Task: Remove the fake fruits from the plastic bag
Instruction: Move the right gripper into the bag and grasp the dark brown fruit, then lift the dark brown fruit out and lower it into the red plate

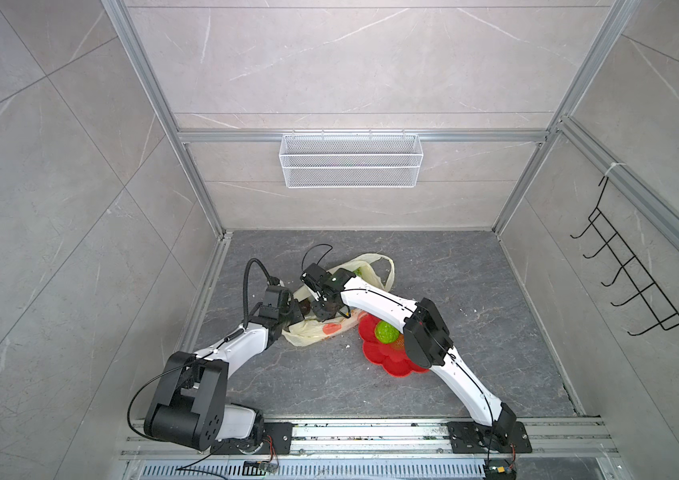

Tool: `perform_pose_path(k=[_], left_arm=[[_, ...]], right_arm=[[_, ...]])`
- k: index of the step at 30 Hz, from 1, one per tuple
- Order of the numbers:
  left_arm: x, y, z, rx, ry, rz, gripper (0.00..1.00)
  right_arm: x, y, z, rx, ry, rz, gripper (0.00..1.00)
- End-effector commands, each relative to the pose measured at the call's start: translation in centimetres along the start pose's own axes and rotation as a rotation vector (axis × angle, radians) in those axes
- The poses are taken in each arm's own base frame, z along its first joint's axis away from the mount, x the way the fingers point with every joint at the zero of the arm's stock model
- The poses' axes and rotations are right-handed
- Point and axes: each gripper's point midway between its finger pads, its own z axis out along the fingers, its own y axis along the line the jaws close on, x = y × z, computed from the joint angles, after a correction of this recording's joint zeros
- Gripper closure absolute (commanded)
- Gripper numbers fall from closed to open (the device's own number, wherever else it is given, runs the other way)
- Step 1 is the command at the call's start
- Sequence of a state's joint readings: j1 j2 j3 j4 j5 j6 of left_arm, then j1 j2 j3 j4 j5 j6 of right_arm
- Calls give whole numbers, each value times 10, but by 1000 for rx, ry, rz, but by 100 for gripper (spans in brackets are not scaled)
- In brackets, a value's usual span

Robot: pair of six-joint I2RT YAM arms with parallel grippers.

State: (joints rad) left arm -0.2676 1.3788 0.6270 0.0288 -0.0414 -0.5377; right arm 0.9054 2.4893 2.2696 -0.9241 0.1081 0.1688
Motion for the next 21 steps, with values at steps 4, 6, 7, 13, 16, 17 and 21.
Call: perform_pose_path(k=[4, 6, 7, 13, 16, 17, 21], left_arm=[[-9, -7, 0, 37, -23, 8, 92], [-8, -6, 1, 37, -22, 8, 92], [-8, -6, 1, 39, -21, 7, 92], [-8, -7, 2, 43, -21, 6, 92], [-8, -8, 3, 46, -19, 4, 92], [-8, -8, 3, 46, -17, 5, 92], [-7, -9, 5, 50, -13, 4, 92]], right_arm=[[-26, -4, -61, -45, -194, 172, 53], [-24, -5, -70, -56, -228, 220, 54], [-22, -7, -73, -58, -240, 245, 54], [1, -22, -103, -58, -334, 408, 55], [19, -34, -118, -33, -362, 488, 55], [24, -36, -124, -31, -377, 511, 55], [57, -44, -139, -23, -413, 614, 56]])
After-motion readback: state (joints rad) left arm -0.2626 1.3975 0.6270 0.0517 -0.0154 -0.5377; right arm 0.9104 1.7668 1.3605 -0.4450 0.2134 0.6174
